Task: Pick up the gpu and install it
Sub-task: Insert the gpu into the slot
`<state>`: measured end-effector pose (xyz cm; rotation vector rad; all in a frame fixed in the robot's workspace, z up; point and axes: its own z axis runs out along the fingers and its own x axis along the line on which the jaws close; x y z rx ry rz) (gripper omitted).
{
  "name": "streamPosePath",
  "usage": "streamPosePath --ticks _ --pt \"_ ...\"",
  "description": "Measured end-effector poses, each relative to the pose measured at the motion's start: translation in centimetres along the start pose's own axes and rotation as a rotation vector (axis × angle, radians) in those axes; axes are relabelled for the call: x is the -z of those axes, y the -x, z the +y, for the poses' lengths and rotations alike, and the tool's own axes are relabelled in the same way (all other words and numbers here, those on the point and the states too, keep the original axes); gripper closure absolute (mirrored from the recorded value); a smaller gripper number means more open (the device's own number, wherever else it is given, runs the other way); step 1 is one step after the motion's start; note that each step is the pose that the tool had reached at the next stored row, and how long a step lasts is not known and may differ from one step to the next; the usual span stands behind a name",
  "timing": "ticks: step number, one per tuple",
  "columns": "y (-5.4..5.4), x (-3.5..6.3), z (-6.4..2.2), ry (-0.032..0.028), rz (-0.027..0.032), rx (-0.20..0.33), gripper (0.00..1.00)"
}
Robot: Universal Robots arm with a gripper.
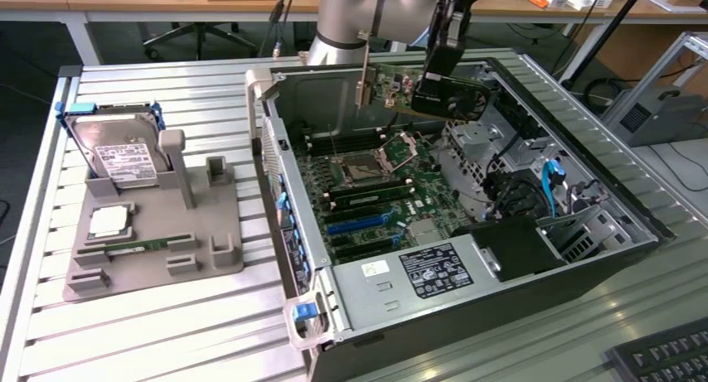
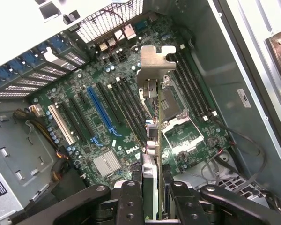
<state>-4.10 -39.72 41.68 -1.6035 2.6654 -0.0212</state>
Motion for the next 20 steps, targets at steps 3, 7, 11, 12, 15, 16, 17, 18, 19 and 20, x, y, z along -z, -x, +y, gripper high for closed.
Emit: streamPosePath --ticks 3,7,11,12,15,16,17,18,19,20 --pt "0.00 0.00 0.00 0.0001 -0.0002 0.006 0.73" --pt "-0.01 0.00 -0.01 0.0003 -0.0004 0.014 0.73" --pt "-0.02 0.00 -0.01 0.0004 -0.0006 0.023 0.73" --pt "-0.02 0.00 -0.01 0.0005 -0.0007 0.024 0.73" --pt "-0.02 0.00 -0.01 0.0006 -0.0008 0.030 0.73" --pt "-0.02 0.00 -0.01 0.0007 -0.0009 0.033 0.73" --pt "-0.02 0.00 -0.02 0.0007 -0.0010 0.036 0.73" --pt "-0.03 0.00 -0.02 0.0007 -0.0010 0.038 0.73" --pt "-0.03 0.00 -0.02 0.0008 -0.0011 0.041 0.73" --pt "-0.03 0.00 -0.02 0.0008 -0.0011 0.042 0.73"
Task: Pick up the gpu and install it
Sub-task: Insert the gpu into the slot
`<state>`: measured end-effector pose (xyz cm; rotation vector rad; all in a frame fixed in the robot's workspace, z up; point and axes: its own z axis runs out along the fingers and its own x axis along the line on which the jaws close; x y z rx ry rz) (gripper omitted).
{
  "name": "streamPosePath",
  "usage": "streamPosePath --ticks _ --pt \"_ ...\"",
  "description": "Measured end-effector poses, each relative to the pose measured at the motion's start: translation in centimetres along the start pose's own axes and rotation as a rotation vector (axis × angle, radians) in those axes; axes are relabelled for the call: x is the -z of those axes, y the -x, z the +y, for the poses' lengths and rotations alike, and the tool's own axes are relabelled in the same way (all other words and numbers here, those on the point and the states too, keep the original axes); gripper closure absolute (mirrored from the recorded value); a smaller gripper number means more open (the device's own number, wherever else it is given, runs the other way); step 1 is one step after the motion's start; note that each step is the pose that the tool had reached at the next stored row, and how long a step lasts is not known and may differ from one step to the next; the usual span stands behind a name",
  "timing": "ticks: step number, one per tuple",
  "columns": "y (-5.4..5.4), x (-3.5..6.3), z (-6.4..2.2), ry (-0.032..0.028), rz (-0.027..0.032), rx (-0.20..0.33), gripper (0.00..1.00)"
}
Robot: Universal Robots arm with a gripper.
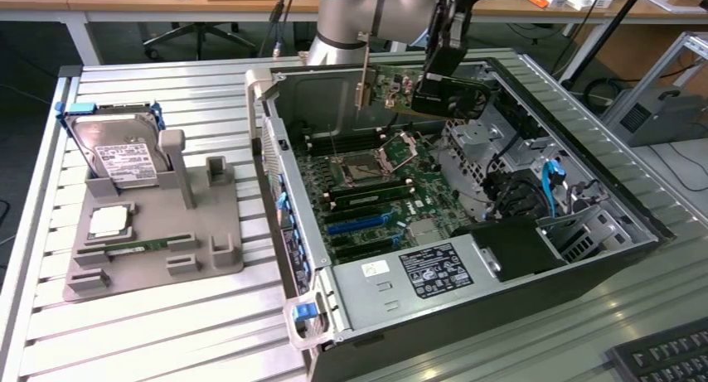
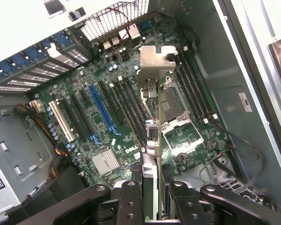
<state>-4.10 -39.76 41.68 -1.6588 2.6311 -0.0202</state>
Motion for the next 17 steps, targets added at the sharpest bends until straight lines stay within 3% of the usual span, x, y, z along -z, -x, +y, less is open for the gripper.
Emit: streamPosePath --ticks 17 --pt "-0.02 0.00 -0.01 0.0004 -0.0006 0.021 0.73"
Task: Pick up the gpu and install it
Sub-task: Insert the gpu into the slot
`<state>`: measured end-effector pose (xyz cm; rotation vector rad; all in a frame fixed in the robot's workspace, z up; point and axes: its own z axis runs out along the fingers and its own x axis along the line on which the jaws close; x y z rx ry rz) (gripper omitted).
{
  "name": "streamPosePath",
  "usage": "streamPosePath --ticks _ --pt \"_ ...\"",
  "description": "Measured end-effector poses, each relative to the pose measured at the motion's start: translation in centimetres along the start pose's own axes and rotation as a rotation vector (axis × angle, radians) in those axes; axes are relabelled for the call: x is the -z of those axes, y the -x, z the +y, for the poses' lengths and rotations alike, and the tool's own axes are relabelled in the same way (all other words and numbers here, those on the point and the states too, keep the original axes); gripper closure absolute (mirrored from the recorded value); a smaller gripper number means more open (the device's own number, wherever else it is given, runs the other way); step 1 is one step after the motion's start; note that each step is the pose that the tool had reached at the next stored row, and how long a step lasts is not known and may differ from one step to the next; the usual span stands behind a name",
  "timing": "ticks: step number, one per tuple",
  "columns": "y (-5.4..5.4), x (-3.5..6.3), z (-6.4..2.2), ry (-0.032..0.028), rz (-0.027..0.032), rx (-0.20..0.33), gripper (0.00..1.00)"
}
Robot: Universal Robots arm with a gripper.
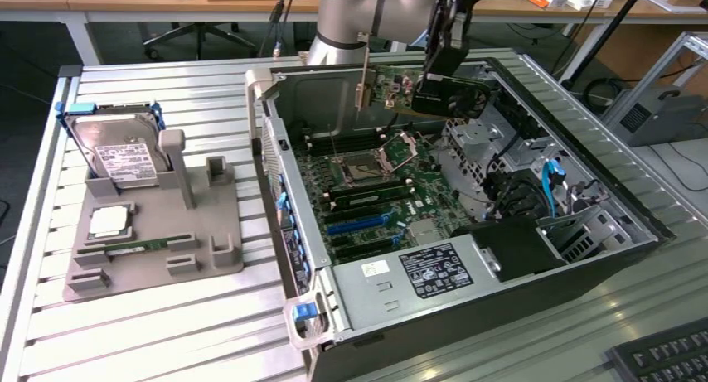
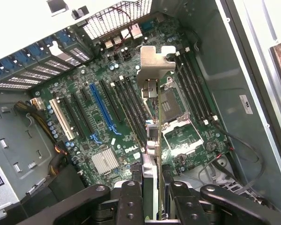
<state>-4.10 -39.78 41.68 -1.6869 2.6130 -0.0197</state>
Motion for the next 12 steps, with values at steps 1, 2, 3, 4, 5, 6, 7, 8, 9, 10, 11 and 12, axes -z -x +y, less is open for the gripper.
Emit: streamPosePath --ticks 1,2,3,4,5,6,7,8,9,10,11,12 --pt "0.00 0.00 0.00 0.0000 0.0000 0.001 0.73" --pt "0.00 0.00 0.00 0.0000 -0.0001 0.002 0.73" --pt "0.00 0.00 0.00 0.0000 -0.0001 0.003 0.73" --pt "0.00 0.00 0.00 0.0000 -0.0001 0.004 0.73" --pt "0.00 0.00 0.00 0.0001 -0.0001 0.005 0.73" --pt "0.00 0.00 0.00 0.0001 -0.0002 0.007 0.73" --pt "-0.01 0.00 0.00 0.0001 -0.0002 0.008 0.73" --pt "-0.01 0.00 0.00 0.0002 -0.0003 0.009 0.73" --pt "-0.01 0.00 0.00 0.0002 -0.0002 0.010 0.73" --pt "-0.01 0.00 0.00 0.0002 -0.0003 0.011 0.73" --pt "-0.01 0.00 0.00 0.0002 -0.0004 0.012 0.73" --pt "-0.01 0.00 0.00 0.0002 -0.0003 0.013 0.73"
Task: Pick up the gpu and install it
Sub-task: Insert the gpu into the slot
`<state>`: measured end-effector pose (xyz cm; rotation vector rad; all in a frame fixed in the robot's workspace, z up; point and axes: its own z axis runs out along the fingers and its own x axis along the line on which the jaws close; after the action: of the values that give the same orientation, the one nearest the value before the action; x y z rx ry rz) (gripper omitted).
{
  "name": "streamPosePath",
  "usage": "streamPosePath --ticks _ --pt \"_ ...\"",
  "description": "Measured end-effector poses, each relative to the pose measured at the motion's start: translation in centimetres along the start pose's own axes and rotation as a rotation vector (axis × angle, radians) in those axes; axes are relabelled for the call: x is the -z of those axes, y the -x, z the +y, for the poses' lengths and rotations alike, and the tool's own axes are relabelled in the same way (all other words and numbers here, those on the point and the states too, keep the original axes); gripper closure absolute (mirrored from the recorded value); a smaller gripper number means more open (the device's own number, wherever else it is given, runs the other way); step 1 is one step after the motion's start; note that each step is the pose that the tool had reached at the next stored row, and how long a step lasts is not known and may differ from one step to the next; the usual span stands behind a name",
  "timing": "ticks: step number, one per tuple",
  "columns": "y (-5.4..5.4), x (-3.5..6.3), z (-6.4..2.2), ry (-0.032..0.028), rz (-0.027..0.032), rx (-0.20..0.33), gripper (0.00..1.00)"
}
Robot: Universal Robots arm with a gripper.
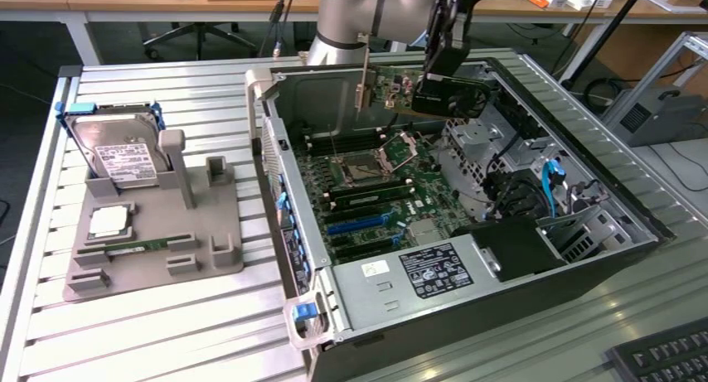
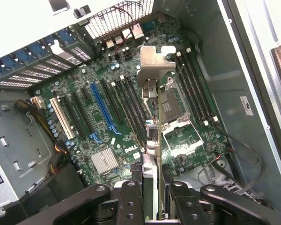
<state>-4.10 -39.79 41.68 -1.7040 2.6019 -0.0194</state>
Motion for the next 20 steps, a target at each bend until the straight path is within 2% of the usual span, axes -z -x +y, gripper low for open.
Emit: streamPosePath --ticks 20 --pt "-0.01 0.00 0.00 0.0004 -0.0006 0.019 0.73"
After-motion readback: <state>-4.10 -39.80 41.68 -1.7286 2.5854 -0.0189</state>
